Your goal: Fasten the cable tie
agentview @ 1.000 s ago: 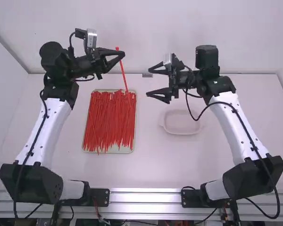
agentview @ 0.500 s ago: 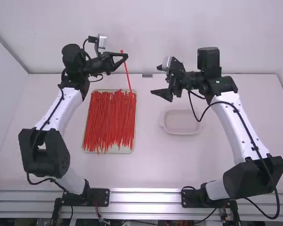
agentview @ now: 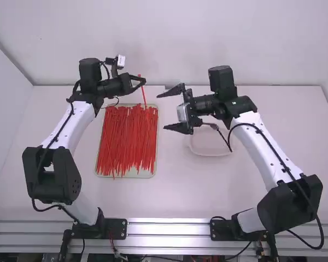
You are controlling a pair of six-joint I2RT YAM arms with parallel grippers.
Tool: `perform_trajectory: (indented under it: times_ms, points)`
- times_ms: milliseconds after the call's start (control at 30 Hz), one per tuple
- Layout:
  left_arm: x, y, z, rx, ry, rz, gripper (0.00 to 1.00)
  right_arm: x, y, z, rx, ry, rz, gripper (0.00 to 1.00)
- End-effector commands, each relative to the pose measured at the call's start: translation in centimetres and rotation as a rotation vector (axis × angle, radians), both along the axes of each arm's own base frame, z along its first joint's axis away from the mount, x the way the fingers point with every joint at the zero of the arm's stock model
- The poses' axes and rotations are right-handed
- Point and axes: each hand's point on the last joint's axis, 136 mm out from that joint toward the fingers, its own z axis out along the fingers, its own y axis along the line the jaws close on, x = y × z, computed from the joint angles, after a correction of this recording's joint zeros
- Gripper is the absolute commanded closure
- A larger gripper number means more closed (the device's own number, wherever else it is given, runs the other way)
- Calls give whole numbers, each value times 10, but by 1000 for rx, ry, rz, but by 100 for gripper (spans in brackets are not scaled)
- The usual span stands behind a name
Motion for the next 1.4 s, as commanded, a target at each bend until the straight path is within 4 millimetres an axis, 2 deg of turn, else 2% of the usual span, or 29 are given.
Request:
perform_trajectory:
  times_ms: [0,67,233,267,567,900,1133,1367]
  points:
    - [-16,-7,10,-42,-20,-113,98,-7,1,0,44,-174,76,1]
    - [-33,-16,20,-116,5,-223,98,-12,0,0,65,-227,107,1]
    - [-49,-24,27,-226,166,-289,98,-29,-3,9,161,-335,202,1]
    - [-51,-25,28,-264,245,-288,98,-34,-4,12,197,-378,231,1]
    - [-49,-24,29,-407,569,-208,98,-50,-3,24,285,-388,302,1]
    - [-43,-23,33,-495,737,-146,98,-59,9,27,303,-441,347,1]
    - [-49,-25,39,-503,747,-190,98,-59,10,30,319,-464,357,1]
    - [-55,-27,41,-510,781,-219,98,-71,21,32,339,-499,404,1]
